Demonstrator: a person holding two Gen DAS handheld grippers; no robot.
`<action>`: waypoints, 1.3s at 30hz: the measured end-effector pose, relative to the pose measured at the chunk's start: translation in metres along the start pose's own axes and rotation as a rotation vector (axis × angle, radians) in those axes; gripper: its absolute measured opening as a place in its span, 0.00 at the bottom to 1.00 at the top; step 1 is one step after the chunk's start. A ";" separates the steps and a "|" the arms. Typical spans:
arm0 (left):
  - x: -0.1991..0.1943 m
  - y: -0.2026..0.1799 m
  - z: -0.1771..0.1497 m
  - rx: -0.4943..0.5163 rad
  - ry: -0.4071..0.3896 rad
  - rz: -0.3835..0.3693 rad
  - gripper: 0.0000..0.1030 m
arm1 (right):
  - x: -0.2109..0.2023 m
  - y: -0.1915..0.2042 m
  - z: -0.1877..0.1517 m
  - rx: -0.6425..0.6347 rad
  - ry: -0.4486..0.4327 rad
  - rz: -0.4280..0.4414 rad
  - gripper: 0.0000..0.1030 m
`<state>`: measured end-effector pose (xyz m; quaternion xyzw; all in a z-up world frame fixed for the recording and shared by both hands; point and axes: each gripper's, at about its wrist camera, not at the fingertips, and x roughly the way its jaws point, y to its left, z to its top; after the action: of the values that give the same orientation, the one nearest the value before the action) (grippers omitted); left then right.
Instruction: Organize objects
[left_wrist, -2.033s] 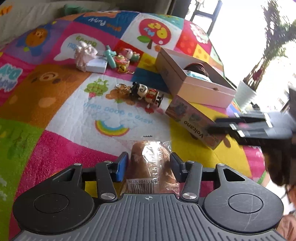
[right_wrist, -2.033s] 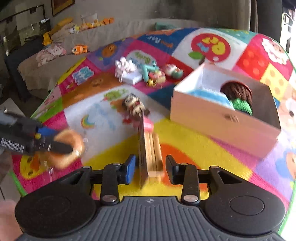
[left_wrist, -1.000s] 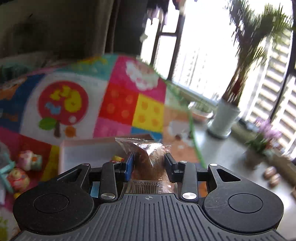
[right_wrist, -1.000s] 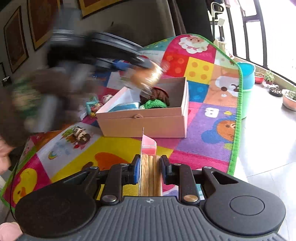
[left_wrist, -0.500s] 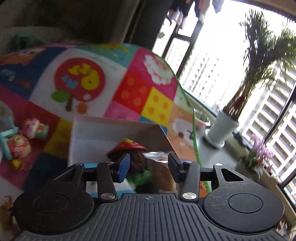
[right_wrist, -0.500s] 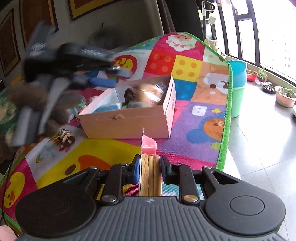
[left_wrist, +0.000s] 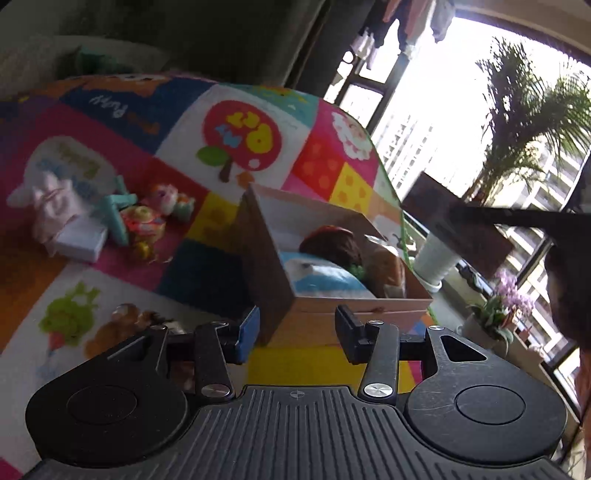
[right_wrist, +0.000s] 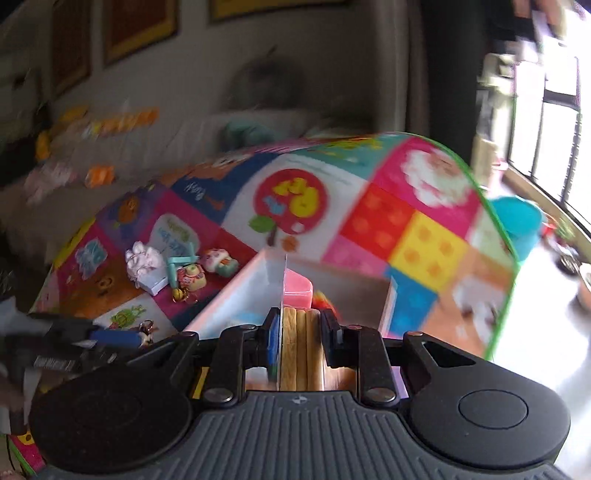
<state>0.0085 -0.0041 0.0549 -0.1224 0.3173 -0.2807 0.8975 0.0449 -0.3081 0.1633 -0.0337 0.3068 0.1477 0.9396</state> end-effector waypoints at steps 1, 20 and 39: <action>-0.004 0.006 0.001 -0.014 -0.009 -0.002 0.48 | 0.012 0.002 0.018 -0.025 0.031 0.016 0.21; -0.023 0.092 -0.023 -0.197 -0.198 0.008 0.48 | 0.130 0.032 0.029 0.081 0.230 -0.088 0.41; -0.001 0.217 0.080 -0.467 -0.265 0.231 0.46 | 0.290 0.148 0.096 0.196 0.191 -0.121 0.61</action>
<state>0.1515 0.1763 0.0304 -0.3244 0.2650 -0.0774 0.9047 0.2785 -0.0775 0.0750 0.0257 0.4053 0.0565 0.9121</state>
